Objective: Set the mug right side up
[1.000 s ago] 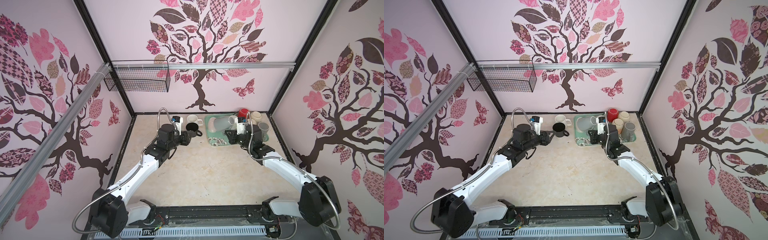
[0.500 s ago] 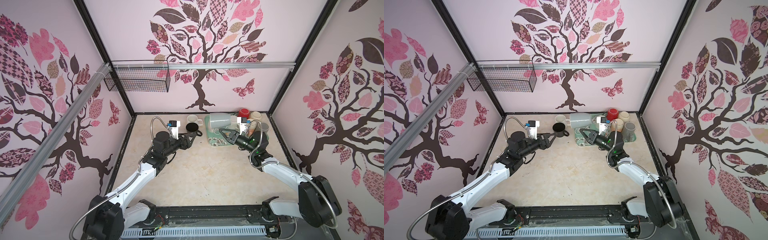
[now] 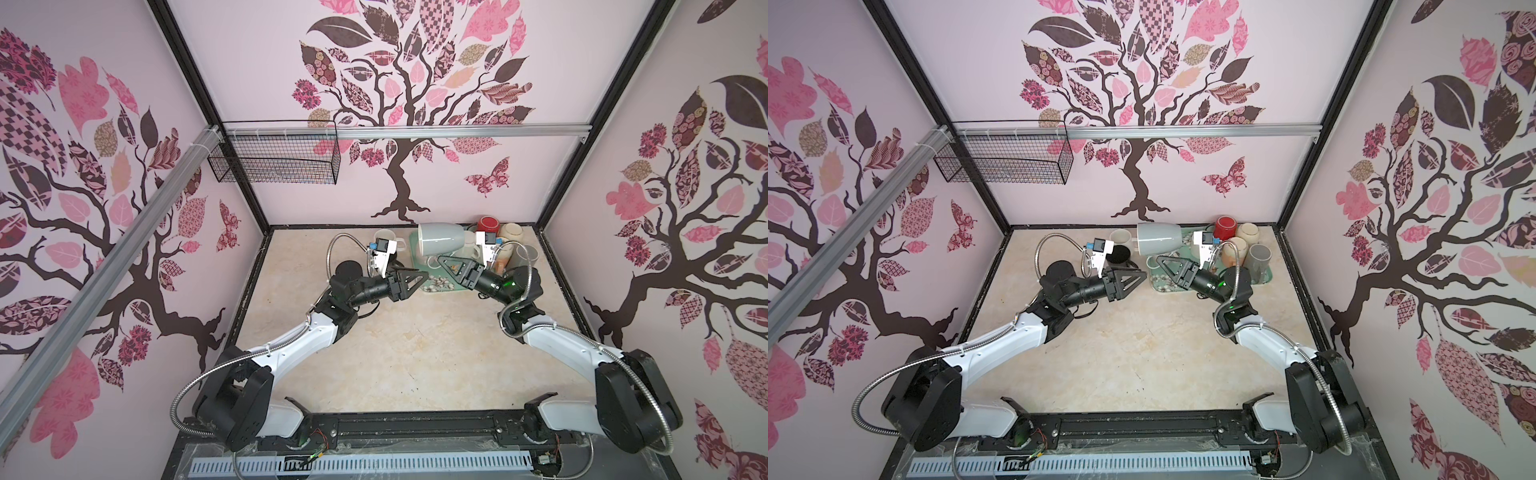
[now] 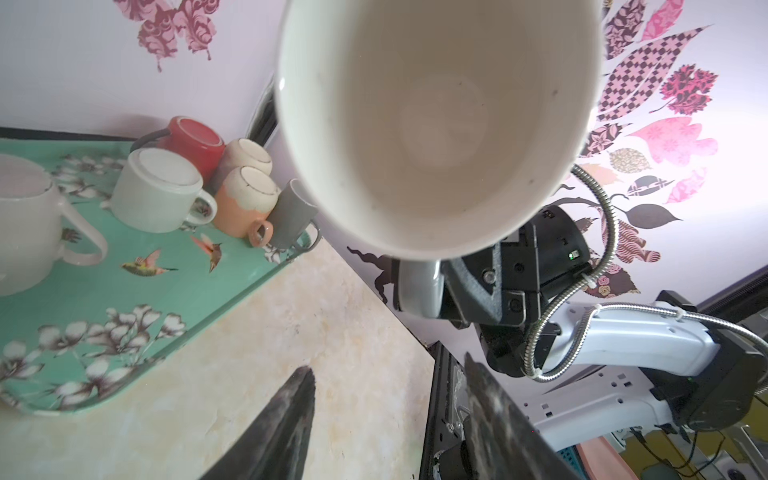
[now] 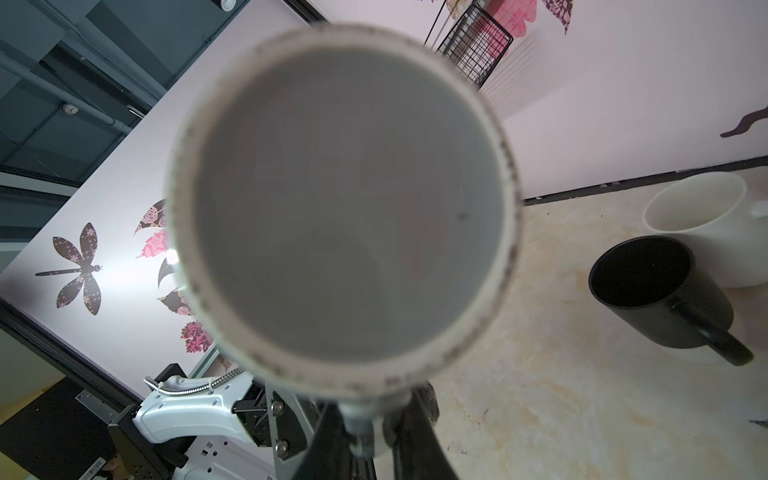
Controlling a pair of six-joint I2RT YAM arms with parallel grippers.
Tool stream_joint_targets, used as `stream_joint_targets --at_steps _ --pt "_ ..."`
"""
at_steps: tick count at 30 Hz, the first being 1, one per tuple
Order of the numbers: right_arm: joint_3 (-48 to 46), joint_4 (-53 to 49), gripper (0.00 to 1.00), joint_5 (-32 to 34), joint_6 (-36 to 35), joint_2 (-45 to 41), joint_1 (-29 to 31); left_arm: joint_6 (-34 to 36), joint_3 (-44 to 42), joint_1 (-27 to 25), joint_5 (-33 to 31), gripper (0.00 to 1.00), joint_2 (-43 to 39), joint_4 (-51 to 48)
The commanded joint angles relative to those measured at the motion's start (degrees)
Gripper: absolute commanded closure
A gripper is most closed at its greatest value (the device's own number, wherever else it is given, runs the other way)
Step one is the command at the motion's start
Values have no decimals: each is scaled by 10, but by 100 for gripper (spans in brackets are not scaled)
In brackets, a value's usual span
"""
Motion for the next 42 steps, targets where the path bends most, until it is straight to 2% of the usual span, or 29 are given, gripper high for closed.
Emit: stream_joint_targets --at_steps 1,10,17,21,24,26,30,35,36,38,42 --pt "6 62 100 -16 8 -7 0 -31 51 0 21 43 17 43" --pt "1 68 100 -29 25 -12 1 -79 101 -4 35 52 66 76" --pt "1 58 100 -10 25 -18 1 -98 99 -18 34 55 83 94" --pt "4 57 100 -8 27 -17 1 -100 93 -20 31 61 83 97" --pt "3 55 100 -10 27 -16 1 -99 89 -20 30 72 83 100" --pt "1 53 100 -10 26 -16 1 -100 88 -20 32 84 83 100" --pt "-7 47 100 -10 21 -21 0 -97 87 -20 32 98 83 98" --pt "-8 5 100 -9 -16 -42 0 -88 89 -20 33 100 86 76" --pt "-8 -8 98 -8 -26 -46 1 -87 90 -20 32 100 86 73" --pt "-5 -39 86 -7 -54 -54 1 -85 87 -20 27 100 85 64" --pt "9 -108 78 -21 -104 -56 1 -62 81 -18 7 100 76 -4"
